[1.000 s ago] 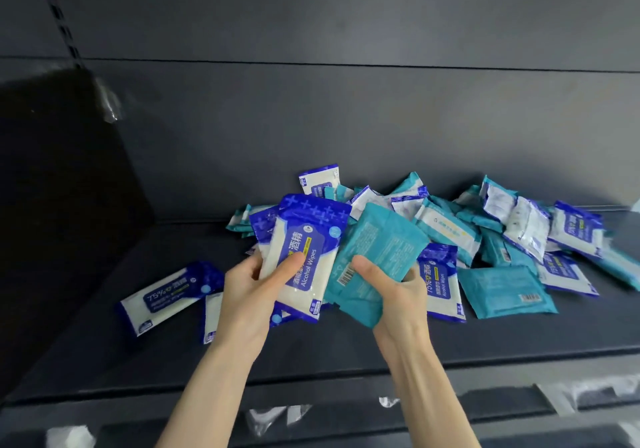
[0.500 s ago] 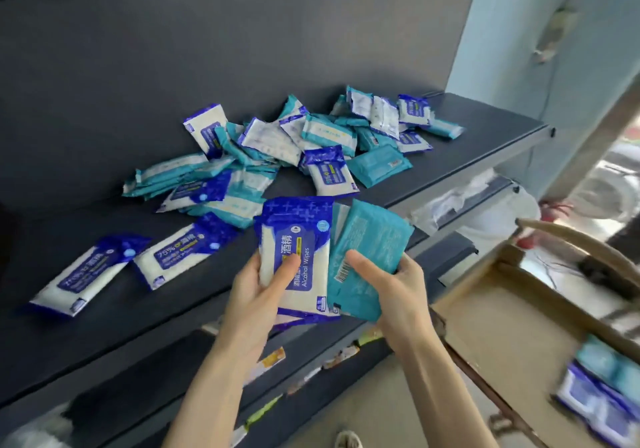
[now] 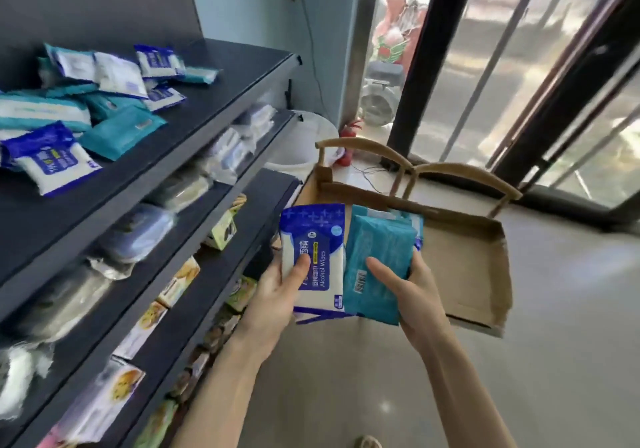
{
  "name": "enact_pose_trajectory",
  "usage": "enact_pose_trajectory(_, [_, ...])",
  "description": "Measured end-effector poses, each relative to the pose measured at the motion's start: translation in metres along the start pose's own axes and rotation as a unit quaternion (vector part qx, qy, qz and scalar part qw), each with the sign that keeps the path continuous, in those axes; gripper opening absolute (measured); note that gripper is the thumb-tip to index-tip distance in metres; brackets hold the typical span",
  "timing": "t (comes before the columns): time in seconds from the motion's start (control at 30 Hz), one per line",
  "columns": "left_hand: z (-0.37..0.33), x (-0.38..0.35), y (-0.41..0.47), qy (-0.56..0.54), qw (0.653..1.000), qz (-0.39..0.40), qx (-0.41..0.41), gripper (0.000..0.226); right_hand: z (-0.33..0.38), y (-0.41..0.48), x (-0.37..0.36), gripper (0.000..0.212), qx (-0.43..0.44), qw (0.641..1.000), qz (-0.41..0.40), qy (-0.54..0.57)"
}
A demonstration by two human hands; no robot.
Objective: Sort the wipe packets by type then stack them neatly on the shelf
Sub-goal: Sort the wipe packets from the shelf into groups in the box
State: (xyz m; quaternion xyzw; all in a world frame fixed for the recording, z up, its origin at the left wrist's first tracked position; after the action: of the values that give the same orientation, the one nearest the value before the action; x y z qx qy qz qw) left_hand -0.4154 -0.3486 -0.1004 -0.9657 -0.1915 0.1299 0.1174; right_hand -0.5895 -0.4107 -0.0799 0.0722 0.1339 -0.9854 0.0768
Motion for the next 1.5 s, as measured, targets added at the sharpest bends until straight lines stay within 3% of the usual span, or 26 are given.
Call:
enact_pose_trajectory(0.23, [0.085,-0.134,0.011,0.023,0.993,0.091,0.067,0.043,-0.029,0.006,0.144,0.040,-0.028,0.997,-0.067,-0.006])
enact_pose_trajectory(0.43, [0.114,-0.192,0.036,0.049,0.989,0.102,0.097,0.039,-0.045,0.035,0.210,0.034,-0.056,0.993,-0.104,0.014])
enact_pose_trajectory(0.9, [0.197,-0.217,0.231,0.121,0.962,0.058,0.237,0.023,-0.117,0.226,0.249,0.027,-0.175,0.969,-0.172,-0.007])
enact_pose_trajectory(1.27, [0.334,-0.204,0.369,0.225,0.921,0.032,0.315,0.035,-0.256,0.350,0.286,0.033,-0.293,0.921,-0.233,-0.111])
enact_pose_trajectory(1.5, [0.437,-0.188,0.406,0.250,0.888,-0.017,0.385,0.027,-0.351,0.396,0.309,0.034,-0.336,0.899,-0.221,-0.173])
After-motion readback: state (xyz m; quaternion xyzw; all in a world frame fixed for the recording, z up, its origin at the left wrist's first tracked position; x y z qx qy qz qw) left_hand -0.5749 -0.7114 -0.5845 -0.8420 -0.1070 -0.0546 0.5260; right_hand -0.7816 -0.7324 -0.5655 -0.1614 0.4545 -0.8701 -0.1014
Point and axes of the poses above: each hand's wrist, its own y-axis towards the middle knuckle, its own x-axis out of the back of the hand, z = x × y, the point moved 10 cm from there along y, towards the middle knuckle, and after that the axes turned 4 degrees about -z, right-handed, at the moved point
